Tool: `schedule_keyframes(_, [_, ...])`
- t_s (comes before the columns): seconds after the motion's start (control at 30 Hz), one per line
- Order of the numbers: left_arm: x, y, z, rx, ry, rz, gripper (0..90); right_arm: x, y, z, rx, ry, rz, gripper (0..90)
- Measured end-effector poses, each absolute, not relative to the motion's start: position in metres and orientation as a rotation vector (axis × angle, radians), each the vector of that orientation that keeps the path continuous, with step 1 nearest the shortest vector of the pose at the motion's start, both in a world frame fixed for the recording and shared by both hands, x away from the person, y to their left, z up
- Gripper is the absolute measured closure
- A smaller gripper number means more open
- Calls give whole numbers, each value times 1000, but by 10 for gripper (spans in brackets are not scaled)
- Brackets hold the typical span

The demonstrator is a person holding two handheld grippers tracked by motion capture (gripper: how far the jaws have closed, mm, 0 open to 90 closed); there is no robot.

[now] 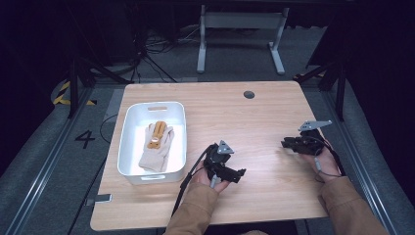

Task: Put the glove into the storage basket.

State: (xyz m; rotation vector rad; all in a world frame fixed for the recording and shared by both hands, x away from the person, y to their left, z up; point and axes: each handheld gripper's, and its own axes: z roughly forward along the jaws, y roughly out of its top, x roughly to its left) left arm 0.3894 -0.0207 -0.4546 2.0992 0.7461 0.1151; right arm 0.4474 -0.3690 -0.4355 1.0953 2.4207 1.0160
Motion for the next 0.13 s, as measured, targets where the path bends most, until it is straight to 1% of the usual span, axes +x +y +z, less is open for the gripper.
schedule_keyframes(0.03, [389, -20, -455, 2097, 754, 123, 40, 447, -369, -435, 1094, 2420, 1018, 695])
schedule_keyframes(0.1, [389, -19, -456, 2085, 764, 134, 34, 448, -369, -435, 1095, 2403, 1033, 631])
schedule_keyframes(0.13, [390, -19, -457, 2086, 769, 127, 27, 448, -369, -435, 1094, 2400, 1041, 626])
